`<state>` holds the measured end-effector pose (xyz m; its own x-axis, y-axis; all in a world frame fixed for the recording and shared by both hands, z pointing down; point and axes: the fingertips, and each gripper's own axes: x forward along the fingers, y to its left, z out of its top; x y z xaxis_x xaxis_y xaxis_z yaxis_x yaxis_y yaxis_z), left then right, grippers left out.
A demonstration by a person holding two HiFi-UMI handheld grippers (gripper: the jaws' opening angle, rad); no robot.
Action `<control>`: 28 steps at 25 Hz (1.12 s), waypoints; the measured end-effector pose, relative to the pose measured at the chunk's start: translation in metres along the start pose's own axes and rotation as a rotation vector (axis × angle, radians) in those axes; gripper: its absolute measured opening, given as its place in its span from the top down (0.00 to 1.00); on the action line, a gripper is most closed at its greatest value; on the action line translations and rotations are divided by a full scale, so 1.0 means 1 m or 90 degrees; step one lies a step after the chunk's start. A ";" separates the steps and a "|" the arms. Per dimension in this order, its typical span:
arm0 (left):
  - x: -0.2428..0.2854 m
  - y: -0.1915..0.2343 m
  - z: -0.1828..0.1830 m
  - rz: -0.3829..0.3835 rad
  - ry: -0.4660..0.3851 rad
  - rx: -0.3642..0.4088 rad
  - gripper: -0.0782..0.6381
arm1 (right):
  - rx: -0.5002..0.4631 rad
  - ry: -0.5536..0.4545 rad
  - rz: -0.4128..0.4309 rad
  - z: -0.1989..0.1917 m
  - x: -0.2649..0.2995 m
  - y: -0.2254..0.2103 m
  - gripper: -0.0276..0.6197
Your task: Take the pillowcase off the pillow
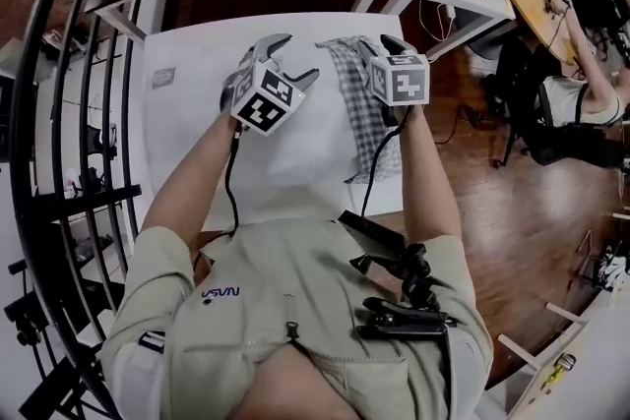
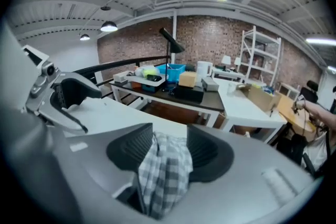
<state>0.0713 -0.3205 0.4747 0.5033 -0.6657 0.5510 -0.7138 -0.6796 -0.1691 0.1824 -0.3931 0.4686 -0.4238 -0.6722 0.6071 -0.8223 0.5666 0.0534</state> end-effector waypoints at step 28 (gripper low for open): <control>-0.096 0.003 -0.037 0.107 -0.048 -0.113 0.86 | 0.015 0.050 -0.150 -0.080 0.009 -0.111 0.92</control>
<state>0.0025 -0.2474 0.4515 0.3996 -0.7906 0.4640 -0.8616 -0.4967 -0.1044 0.3000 -0.4242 0.5316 -0.1897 -0.7448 0.6397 -0.9035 0.3874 0.1831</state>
